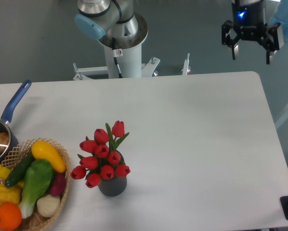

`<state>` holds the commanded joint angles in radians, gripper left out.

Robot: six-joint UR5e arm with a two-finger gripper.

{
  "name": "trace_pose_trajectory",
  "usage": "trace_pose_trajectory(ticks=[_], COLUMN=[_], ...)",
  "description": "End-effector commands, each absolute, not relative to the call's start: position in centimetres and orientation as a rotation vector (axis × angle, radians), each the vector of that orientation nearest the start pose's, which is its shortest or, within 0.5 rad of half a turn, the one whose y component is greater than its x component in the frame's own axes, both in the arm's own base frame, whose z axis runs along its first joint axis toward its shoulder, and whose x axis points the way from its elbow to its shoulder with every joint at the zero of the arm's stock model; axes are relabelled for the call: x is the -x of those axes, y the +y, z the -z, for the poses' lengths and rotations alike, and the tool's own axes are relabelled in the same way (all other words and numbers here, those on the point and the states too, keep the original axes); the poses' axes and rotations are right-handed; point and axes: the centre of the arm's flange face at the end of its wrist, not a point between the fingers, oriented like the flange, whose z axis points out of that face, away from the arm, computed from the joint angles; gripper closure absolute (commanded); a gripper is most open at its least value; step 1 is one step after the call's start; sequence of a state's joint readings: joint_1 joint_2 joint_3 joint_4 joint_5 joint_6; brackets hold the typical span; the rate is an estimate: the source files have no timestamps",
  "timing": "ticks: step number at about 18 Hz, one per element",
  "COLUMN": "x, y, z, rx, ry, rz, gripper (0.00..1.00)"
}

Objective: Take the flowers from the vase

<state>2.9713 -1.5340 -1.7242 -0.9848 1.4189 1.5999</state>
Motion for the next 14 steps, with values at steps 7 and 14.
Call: trace_pose_trajectory(ticks=[7,14], x=[47.4,47.7], y=[23.5,23.6], z=[-50.0,-49.4], rx=[2.862,2.854], ry=[0.348,0.352], rz=[-0.676,-0.695], gripper=[0.0,0.0])
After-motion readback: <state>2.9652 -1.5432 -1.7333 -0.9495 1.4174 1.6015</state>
